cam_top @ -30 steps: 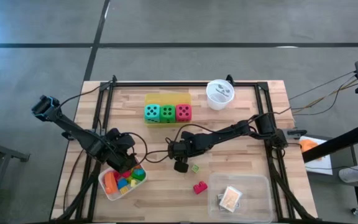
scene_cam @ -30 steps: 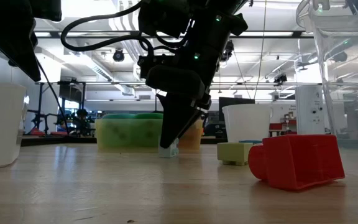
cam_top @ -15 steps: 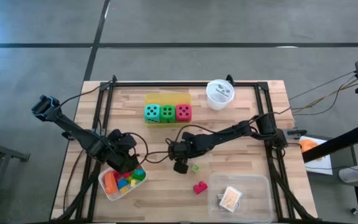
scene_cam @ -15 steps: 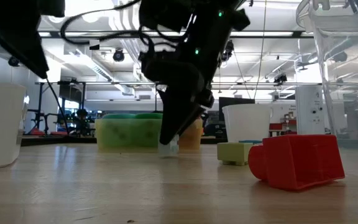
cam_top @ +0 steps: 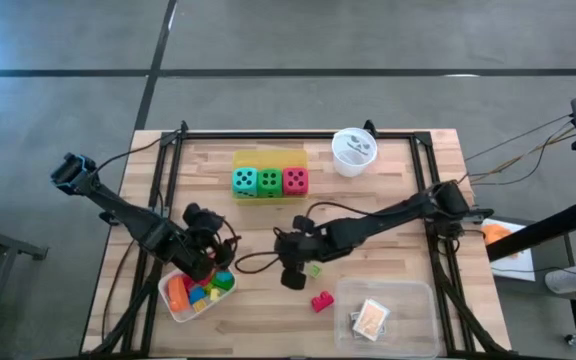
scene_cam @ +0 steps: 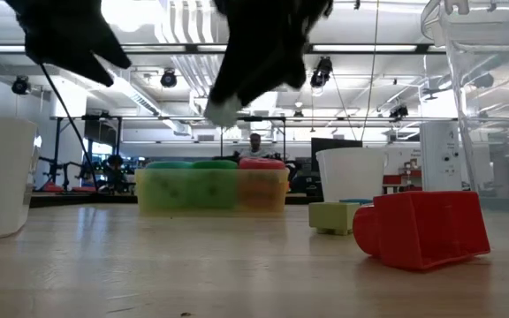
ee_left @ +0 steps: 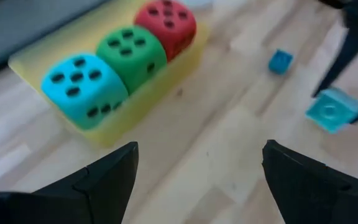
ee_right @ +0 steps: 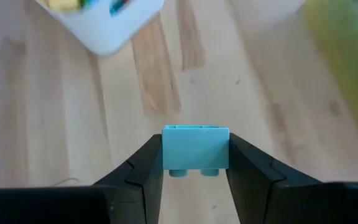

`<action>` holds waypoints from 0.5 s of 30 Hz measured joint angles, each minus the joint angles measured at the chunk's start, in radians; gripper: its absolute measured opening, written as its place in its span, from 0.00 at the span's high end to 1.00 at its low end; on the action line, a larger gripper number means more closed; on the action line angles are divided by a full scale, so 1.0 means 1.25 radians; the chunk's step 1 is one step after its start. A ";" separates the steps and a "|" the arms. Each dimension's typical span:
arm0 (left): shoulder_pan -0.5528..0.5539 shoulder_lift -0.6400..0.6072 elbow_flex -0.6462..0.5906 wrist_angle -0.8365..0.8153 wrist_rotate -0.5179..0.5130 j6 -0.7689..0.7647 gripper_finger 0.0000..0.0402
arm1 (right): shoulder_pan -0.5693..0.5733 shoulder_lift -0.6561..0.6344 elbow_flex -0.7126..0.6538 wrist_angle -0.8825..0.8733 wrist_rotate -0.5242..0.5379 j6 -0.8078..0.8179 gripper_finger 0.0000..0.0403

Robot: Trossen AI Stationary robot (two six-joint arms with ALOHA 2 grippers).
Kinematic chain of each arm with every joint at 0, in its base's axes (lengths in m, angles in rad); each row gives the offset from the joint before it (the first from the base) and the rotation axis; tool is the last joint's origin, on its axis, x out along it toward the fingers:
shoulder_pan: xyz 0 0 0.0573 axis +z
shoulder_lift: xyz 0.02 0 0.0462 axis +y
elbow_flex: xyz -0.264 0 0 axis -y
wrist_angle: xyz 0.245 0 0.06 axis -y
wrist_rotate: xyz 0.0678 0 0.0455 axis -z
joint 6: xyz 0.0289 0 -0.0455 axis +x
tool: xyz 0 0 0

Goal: Pick & Place Toys
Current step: Put the light blue game piece into the white bin

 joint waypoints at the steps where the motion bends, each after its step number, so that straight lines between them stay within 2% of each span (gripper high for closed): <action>1: 0.000 0.000 0.000 0.003 -0.020 0.000 0.19 | 0.007 -0.014 -0.001 0.000 0.017 0.001 0.67; 5: 0.003 0.000 0.000 0.012 -0.082 -0.008 0.19 | 0.037 -0.076 -0.008 0.009 0.111 -0.011 0.67; 10: 0.006 0.000 0.000 0.088 -0.086 -0.078 0.19 | 0.071 -0.126 -0.021 0.075 0.198 -0.097 0.67; 12: 0.008 0.000 0.000 0.156 -0.075 -0.017 0.19 | 0.082 -0.141 -0.028 0.111 0.206 -0.135 0.67; 15: 0.010 0.000 0.000 0.313 -0.009 0.151 0.19 | 0.093 -0.149 -0.030 0.158 0.214 -0.179 0.67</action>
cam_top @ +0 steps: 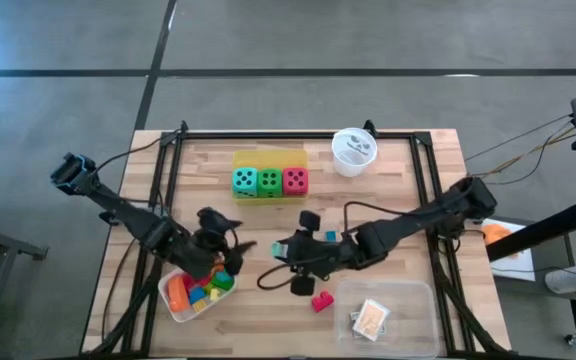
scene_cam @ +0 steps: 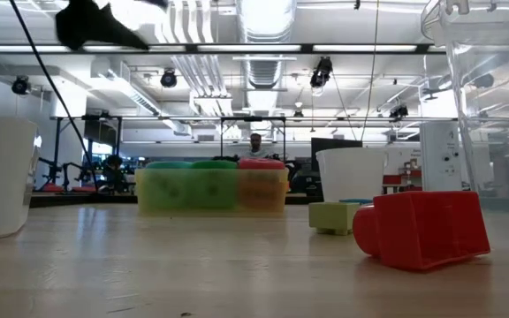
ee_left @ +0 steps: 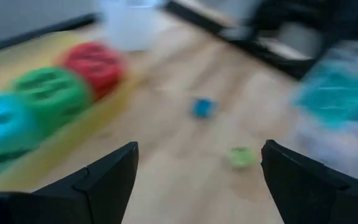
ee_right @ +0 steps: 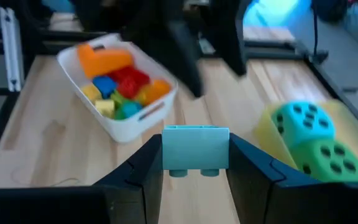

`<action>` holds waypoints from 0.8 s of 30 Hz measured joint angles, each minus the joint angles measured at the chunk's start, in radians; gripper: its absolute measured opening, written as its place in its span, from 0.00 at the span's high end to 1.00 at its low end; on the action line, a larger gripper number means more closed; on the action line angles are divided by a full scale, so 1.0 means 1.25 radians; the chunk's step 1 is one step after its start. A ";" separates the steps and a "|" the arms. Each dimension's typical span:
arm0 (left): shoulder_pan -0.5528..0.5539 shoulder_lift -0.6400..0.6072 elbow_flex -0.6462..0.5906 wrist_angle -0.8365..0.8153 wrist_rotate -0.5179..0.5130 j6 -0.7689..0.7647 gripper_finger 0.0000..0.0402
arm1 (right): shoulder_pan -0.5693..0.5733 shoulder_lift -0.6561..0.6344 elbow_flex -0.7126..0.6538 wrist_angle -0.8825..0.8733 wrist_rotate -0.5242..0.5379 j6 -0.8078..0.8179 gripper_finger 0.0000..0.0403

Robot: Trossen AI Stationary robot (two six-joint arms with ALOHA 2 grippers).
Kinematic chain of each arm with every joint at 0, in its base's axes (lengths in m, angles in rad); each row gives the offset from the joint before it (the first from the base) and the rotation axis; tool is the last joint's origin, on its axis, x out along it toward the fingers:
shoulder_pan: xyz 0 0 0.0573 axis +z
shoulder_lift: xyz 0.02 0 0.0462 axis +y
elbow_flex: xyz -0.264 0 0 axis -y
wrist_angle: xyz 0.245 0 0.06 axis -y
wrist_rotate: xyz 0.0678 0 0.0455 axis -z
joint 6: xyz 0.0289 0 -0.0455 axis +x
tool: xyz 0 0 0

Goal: Pick & Place Toys
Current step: Put the light blue game piece into the white bin

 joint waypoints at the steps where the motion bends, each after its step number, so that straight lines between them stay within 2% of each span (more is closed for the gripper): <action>1: 0.000 0.000 0.000 0.054 0.032 0.046 0.19 | 0.003 -0.001 -0.001 0.014 0.002 -0.013 0.67; 5: 0.000 0.000 0.000 0.237 0.158 0.193 0.19 | 0.027 -0.005 0.001 0.051 0.049 -0.069 0.67; 9: -0.001 0.000 0.000 0.307 0.220 0.218 0.19 | 0.063 -0.025 0.003 0.051 0.061 -0.118 0.67; 15: -0.001 0.021 0.000 0.440 0.255 0.248 0.19 | 0.116 -0.047 0.003 0.100 0.112 -0.192 0.67; 20: 0.005 0.060 -0.001 0.648 0.380 0.251 0.19 | 0.141 -0.047 0.003 0.166 0.127 -0.328 0.67; 24: 0.005 0.081 -0.001 0.749 0.450 0.270 0.19 | 0.151 -0.040 0.003 0.263 0.121 -0.419 0.67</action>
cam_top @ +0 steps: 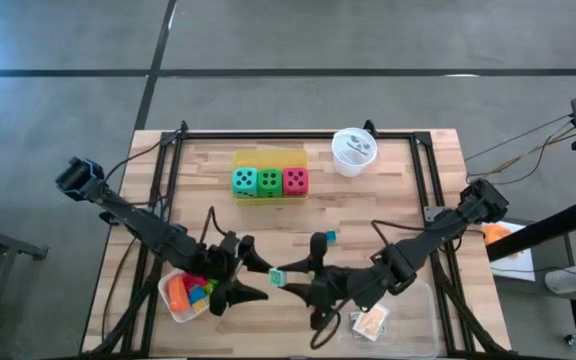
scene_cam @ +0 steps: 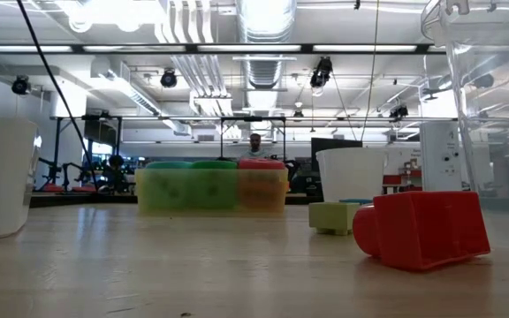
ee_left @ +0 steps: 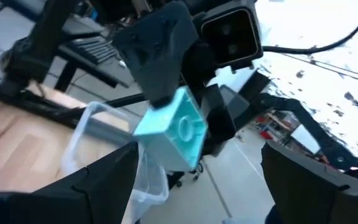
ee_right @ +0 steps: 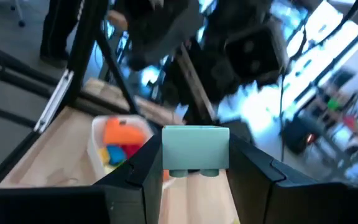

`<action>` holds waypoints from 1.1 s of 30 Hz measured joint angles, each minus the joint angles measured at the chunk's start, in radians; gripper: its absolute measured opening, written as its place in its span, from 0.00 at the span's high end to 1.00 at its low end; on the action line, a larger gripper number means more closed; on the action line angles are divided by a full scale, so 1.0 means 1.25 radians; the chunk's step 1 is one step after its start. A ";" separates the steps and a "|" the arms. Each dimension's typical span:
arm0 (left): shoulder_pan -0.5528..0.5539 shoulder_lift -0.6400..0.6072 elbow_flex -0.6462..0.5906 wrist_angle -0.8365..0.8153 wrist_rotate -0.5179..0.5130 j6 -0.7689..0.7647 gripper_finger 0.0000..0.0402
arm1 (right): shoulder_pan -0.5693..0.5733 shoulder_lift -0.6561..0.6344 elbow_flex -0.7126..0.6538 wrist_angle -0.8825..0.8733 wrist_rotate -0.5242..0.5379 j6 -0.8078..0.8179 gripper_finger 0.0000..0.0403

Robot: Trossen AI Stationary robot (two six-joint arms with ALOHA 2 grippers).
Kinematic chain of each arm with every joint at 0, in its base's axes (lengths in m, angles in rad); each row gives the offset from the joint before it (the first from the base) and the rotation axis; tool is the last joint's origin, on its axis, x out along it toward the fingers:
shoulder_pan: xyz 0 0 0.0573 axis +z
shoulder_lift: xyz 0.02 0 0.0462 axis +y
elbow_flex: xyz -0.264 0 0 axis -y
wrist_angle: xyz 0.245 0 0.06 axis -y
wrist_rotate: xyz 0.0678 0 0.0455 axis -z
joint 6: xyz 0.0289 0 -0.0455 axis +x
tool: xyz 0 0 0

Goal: Pick & Place Toys
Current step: Put the light blue game piece into the white bin

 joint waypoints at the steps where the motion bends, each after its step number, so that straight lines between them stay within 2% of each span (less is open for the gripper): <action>1: 0.000 0.003 0.000 0.011 0.005 0.005 0.19 | 0.003 0.001 0.000 0.021 -0.001 -0.022 0.67; 6: -0.001 0.024 0.000 0.081 0.019 0.051 0.19 | 0.013 0.001 0.000 0.074 -0.007 -0.072 0.67; 11: -0.002 0.059 0.003 0.193 0.076 0.087 0.19 | 0.012 0.002 -0.001 0.111 -0.063 -0.087 0.67; 16: -0.001 0.088 0.006 0.261 0.077 0.087 0.19 | 0.013 0.002 -0.002 0.126 -0.063 -0.100 0.67; 23: -0.001 0.118 0.021 0.277 0.072 0.076 0.21 | 0.011 0.002 -0.003 0.146 -0.063 -0.120 0.67; 27: -0.001 0.119 0.029 0.274 0.071 0.081 0.32 | 0.011 0.002 -0.005 0.147 -0.063 -0.119 0.67; 33: 0.001 0.119 0.033 0.273 0.068 0.100 0.55 | 0.011 0.002 -0.007 0.152 -0.081 -0.117 0.67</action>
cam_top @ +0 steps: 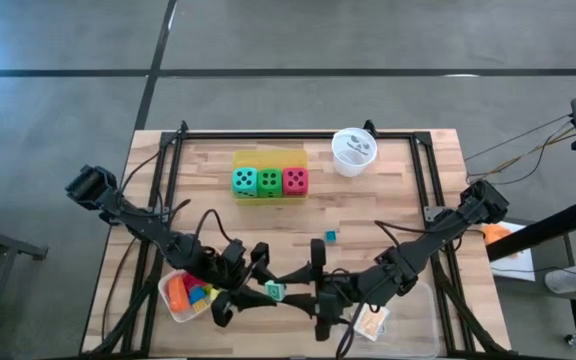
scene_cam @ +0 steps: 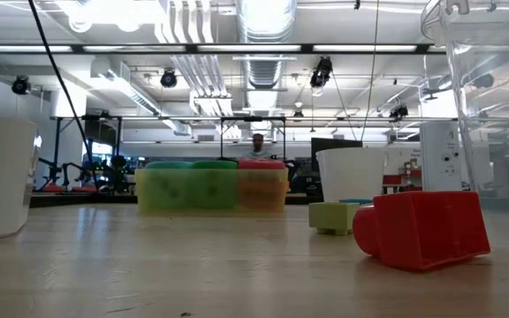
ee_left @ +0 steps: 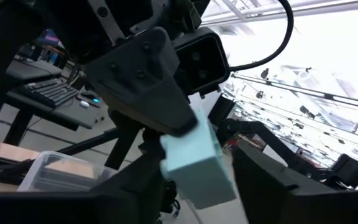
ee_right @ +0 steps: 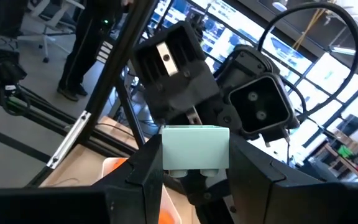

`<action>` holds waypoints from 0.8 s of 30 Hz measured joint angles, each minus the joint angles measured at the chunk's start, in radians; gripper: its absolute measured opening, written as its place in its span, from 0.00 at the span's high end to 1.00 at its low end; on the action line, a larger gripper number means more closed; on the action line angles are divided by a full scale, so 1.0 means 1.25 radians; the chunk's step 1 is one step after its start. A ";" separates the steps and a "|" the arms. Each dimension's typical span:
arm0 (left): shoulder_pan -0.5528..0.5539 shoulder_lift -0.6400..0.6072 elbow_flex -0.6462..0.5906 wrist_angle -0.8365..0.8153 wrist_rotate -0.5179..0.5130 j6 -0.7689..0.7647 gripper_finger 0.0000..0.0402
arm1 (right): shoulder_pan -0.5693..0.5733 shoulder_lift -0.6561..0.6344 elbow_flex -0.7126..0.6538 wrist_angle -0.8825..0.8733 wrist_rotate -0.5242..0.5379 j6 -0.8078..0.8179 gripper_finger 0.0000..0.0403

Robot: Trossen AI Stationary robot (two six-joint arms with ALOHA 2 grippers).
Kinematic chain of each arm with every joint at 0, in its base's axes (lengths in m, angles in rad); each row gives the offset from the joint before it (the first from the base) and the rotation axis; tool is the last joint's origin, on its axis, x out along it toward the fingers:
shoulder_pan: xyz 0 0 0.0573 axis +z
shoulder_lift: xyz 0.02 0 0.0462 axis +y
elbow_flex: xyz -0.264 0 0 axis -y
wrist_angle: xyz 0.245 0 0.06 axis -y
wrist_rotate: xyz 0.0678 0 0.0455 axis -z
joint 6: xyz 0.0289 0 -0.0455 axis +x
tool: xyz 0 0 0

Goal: Pick & Place Toys
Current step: Put the light blue game piece into the white bin

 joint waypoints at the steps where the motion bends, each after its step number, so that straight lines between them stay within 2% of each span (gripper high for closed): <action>1: 0.000 0.000 0.000 0.000 0.000 0.001 0.59 | 0.000 0.000 0.000 0.000 -0.008 0.001 0.67; 6: 0.001 0.001 0.000 0.001 0.001 -0.008 0.71 | 0.000 0.000 0.000 -0.003 -0.028 -0.014 0.67; 14: 0.002 0.001 -0.001 -0.004 0.013 -0.027 0.74 | 0.000 0.000 -0.002 -0.006 -0.034 -0.008 0.67; 21: 0.001 -0.002 -0.001 -0.004 0.019 -0.006 0.78 | 0.000 0.001 -0.003 -0.015 -0.031 0.045 0.41; 24: 0.002 -0.001 -0.001 -0.007 0.018 -0.007 0.80 | -0.001 0.001 -0.003 -0.018 -0.031 0.045 0.34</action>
